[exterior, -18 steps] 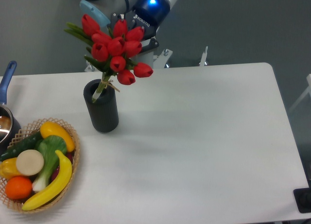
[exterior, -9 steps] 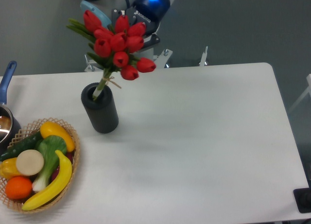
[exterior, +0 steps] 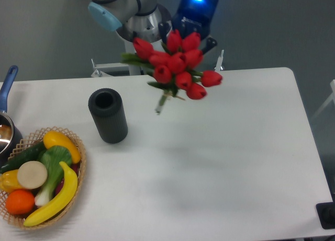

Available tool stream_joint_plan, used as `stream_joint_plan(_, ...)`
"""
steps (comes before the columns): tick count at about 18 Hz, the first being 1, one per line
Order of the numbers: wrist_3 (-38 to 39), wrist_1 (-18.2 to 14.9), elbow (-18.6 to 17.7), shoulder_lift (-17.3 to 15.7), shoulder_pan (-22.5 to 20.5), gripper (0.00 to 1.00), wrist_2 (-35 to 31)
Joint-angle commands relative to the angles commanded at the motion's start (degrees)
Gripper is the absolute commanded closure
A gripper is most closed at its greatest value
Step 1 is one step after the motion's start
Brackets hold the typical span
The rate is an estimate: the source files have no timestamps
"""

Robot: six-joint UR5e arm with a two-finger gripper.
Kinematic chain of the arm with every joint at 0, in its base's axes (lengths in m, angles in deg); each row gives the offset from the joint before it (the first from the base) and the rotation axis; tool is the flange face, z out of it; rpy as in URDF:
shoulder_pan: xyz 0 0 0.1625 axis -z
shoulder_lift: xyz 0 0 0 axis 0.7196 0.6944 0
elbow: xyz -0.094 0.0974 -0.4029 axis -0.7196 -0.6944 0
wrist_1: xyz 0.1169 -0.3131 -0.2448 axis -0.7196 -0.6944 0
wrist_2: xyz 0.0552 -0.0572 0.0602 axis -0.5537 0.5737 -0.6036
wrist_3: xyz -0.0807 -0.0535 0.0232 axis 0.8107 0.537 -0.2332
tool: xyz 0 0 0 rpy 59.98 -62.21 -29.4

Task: Pick up the flowers from the vase
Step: 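Carry the tulip bunch away from the vase, clear of it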

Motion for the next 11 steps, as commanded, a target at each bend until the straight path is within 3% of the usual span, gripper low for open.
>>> stream_joint_plan(5, -7.5, -0.5, 2.3, 3.2, 0.1, 0.99, -13.1)
stream_joint_plan(11, -12.4, -0.5, 4.1, 8.6, 3.9, 0.99, -28.7)
